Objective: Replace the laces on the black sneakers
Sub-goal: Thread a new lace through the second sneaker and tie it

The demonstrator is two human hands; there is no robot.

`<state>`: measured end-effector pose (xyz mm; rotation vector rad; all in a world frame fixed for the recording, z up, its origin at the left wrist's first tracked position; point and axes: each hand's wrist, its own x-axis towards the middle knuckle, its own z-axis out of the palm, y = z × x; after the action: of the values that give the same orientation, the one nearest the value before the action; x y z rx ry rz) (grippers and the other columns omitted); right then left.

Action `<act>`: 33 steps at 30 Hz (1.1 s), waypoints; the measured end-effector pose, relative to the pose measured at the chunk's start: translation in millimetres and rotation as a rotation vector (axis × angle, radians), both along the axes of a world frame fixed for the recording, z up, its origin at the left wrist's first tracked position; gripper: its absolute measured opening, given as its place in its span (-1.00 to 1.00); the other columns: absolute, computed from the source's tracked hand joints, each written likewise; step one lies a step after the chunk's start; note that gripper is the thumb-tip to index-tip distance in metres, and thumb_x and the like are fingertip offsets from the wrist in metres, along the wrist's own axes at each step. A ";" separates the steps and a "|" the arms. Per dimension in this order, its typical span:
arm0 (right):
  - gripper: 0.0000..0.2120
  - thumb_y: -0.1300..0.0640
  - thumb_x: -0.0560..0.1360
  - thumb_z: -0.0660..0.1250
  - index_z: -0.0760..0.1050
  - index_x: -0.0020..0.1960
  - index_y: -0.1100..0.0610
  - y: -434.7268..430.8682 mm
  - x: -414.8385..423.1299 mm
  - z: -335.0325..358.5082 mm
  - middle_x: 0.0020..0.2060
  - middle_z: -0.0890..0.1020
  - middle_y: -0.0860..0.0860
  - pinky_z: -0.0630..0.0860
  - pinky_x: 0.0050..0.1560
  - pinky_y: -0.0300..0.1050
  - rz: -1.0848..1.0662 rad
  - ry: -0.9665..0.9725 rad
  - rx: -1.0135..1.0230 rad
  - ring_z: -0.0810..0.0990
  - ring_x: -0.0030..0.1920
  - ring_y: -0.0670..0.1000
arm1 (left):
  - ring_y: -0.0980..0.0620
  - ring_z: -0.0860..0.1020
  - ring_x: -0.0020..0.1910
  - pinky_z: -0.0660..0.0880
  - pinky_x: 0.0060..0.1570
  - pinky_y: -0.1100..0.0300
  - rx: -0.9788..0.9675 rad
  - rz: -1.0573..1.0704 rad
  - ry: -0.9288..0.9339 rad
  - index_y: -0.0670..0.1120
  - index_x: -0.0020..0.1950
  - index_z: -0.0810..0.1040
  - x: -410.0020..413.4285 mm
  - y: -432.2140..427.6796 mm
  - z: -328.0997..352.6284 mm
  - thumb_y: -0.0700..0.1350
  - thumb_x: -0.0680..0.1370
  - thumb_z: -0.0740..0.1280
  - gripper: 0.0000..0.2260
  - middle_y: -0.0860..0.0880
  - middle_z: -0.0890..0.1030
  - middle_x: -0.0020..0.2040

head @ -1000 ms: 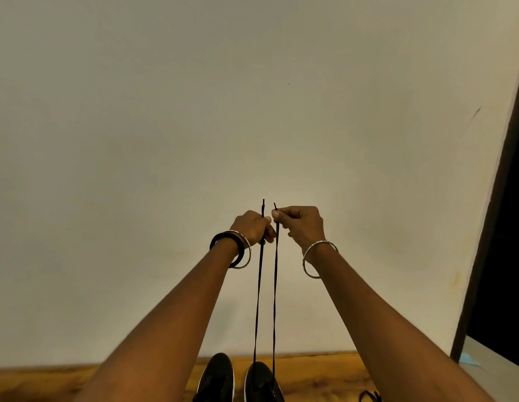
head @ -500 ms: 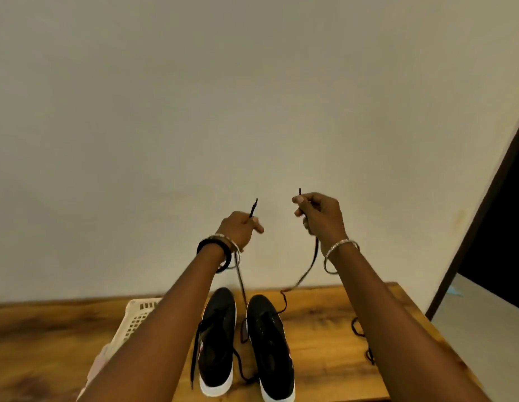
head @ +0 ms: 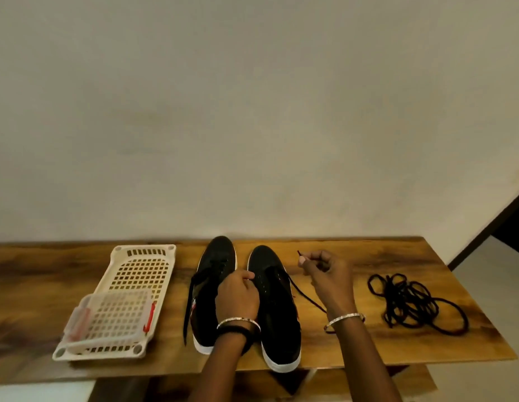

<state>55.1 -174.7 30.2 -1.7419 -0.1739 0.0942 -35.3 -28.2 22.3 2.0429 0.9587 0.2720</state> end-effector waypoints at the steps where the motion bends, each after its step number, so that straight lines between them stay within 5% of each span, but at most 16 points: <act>1: -0.90 0.22 0.51 0.47 0.65 -0.16 0.07 3.2 -1.0 -11.4 -0.31 0.70 0.01 0.51 -0.24 -0.18 -0.007 0.025 0.009 0.66 -0.25 -0.05 | 0.05 0.60 -0.05 0.40 -0.23 0.30 0.019 0.008 -0.006 0.01 0.15 0.64 1.6 -4.7 -8.4 -0.14 0.64 0.23 -0.79 0.01 0.65 0.09; 10: -0.89 0.26 0.50 0.47 0.71 -0.06 0.08 34.1 2.7 -80.1 -0.19 0.75 0.00 0.67 0.02 0.09 -0.025 0.162 0.094 0.73 -0.09 0.00 | 0.02 0.52 0.24 0.56 0.08 0.11 0.137 -0.074 0.030 0.03 0.36 0.50 21.7 -18.9 -60.4 0.25 0.45 0.38 -0.46 0.10 0.46 0.32; 15: -0.91 0.22 0.48 0.51 0.73 -0.09 0.05 48.9 22.8 -89.6 -0.19 0.75 -0.01 0.66 0.05 0.11 0.010 0.129 0.064 0.73 -0.09 0.02 | 0.00 0.54 0.20 0.55 0.07 0.11 0.239 -0.013 0.021 0.04 0.31 0.53 34.3 -17.4 -61.1 0.10 0.46 0.38 -0.57 0.08 0.52 0.25; 22: -0.91 0.23 0.45 0.53 0.73 -0.13 0.04 54.8 24.8 -100.4 -0.23 0.73 -0.12 0.54 -0.12 -0.35 0.083 -0.037 -0.087 0.67 -0.17 -0.20 | 0.03 0.64 -0.04 0.52 -0.10 0.21 0.254 0.092 -0.195 -0.02 0.11 0.67 34.4 -12.2 -77.0 -0.08 0.49 0.43 -0.79 0.05 0.67 0.00; 33: -0.87 0.23 0.47 0.50 0.70 -0.12 0.01 57.7 27.7 -108.8 -0.17 0.66 -0.11 0.53 -0.13 -0.33 0.155 -0.147 -0.256 0.62 -0.16 -0.17 | 0.11 0.65 -0.09 0.46 -0.11 0.31 0.154 0.134 -0.294 0.02 0.06 0.71 39.7 -11.6 -84.7 -0.09 0.47 0.47 -0.82 0.09 0.69 -0.04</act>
<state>82.7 -117.1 -78.6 -1.9895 -0.4204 0.1051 4.4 -39.8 -62.3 2.0063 0.9131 0.7171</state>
